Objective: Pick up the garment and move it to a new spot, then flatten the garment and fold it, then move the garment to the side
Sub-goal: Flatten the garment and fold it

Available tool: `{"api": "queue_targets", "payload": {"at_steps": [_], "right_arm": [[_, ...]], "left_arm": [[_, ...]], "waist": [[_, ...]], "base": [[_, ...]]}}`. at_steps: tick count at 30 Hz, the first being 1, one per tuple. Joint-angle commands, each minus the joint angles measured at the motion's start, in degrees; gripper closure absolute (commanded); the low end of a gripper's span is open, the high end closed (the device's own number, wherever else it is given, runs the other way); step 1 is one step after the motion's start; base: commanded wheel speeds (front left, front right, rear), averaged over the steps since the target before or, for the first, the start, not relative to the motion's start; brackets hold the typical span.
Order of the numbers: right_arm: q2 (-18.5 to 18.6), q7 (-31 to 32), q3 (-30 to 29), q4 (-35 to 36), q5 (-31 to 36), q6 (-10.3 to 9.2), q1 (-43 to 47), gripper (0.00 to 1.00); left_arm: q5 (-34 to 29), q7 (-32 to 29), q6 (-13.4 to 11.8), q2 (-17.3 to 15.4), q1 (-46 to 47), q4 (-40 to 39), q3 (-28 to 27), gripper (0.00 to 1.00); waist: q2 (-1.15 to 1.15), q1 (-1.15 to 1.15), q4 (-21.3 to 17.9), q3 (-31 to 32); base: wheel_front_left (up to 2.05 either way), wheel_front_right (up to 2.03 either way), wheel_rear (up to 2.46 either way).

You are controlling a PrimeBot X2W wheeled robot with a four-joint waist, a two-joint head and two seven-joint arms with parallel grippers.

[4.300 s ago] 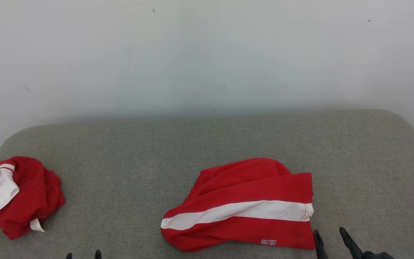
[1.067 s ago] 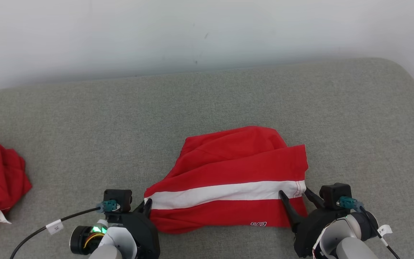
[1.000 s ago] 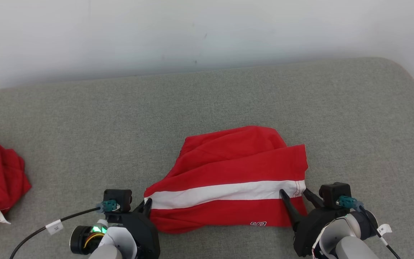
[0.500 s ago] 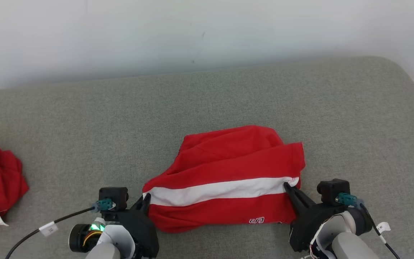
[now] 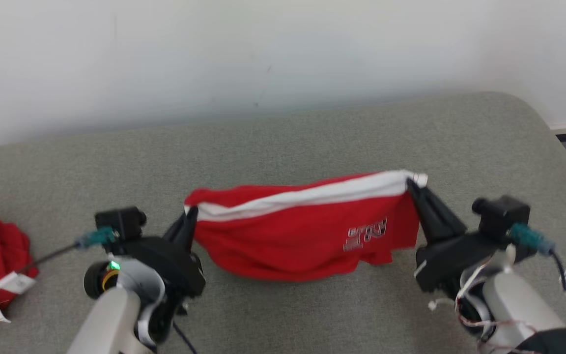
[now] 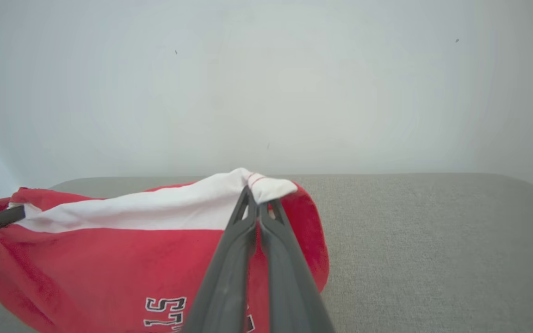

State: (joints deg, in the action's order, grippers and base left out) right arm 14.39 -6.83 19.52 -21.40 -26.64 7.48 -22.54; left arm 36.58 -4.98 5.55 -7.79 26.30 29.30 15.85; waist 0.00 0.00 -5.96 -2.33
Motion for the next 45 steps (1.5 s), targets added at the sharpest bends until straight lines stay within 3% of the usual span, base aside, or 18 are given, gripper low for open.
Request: {"api": "queue_targets", "payload": {"at_steps": [1,5,14,19,25,33,38,45], "right_arm": [[0.7,1.0,-0.5,2.1,-0.3,0.03,-2.6,1.00],[0.9,3.3,-1.4,5.3,-0.2,0.03,-9.8,1.00],[-0.7,8.2,-0.8,4.3,-4.5,0.03,-28.8,1.00],[-0.4,5.6,-0.2,-1.6,-5.7,0.03,-44.0,1.00],[-1.4,-3.0,-3.2,-8.9,-2.2,0.00,-59.1,1.00],[-2.0,-8.4,-7.4,-13.8,7.0,-0.09,-68.2,1.00],[-3.4,-8.4,-4.9,-14.7,9.2,-0.07,-63.7,1.00],[-1.9,-8.4,2.5,-12.8,6.7,-0.05,-54.5,1.00]], "left_arm": [[2.9,-1.3,0.5,-0.2,2.3,-1.5,-1.5,1.00],[7.9,-5.0,0.9,-0.6,7.6,-4.5,-4.2,1.00],[12.8,-10.2,-2.8,-2.0,23.0,-7.5,-9.7,1.00],[12.0,-9.6,-6.4,-3.1,35.3,-6.8,-12.1,1.00],[10.4,-3.5,-8.0,-3.3,48.7,-5.5,-14.7,1.00],[10.8,7.9,-2.7,-2.8,57.1,-2.3,-16.8,1.00],[11.2,11.1,0.6,-2.1,53.0,2.0,-15.1,1.00],[11.9,14.0,2.0,-1.4,45.1,4.7,-11.0,1.00]], "waist": [[0.00,0.00,-0.9,-0.6],[0.00,0.00,-2.2,-3.4],[0.00,0.00,-4.2,-14.9],[0.00,0.00,-5.0,-24.0],[0.00,0.00,-5.4,-31.6],[0.00,0.00,-4.6,-35.5],[0.00,0.00,-4.3,-35.1],[0.00,0.00,-3.4,-32.5]], "base": [[0.00,0.00,0.00],[0.00,0.00,0.00],[0.00,0.00,0.00],[0.00,0.00,0.00],[0.00,0.00,0.00],[0.00,0.00,0.00],[0.00,0.00,0.00],[0.00,0.00,0.00]]}}
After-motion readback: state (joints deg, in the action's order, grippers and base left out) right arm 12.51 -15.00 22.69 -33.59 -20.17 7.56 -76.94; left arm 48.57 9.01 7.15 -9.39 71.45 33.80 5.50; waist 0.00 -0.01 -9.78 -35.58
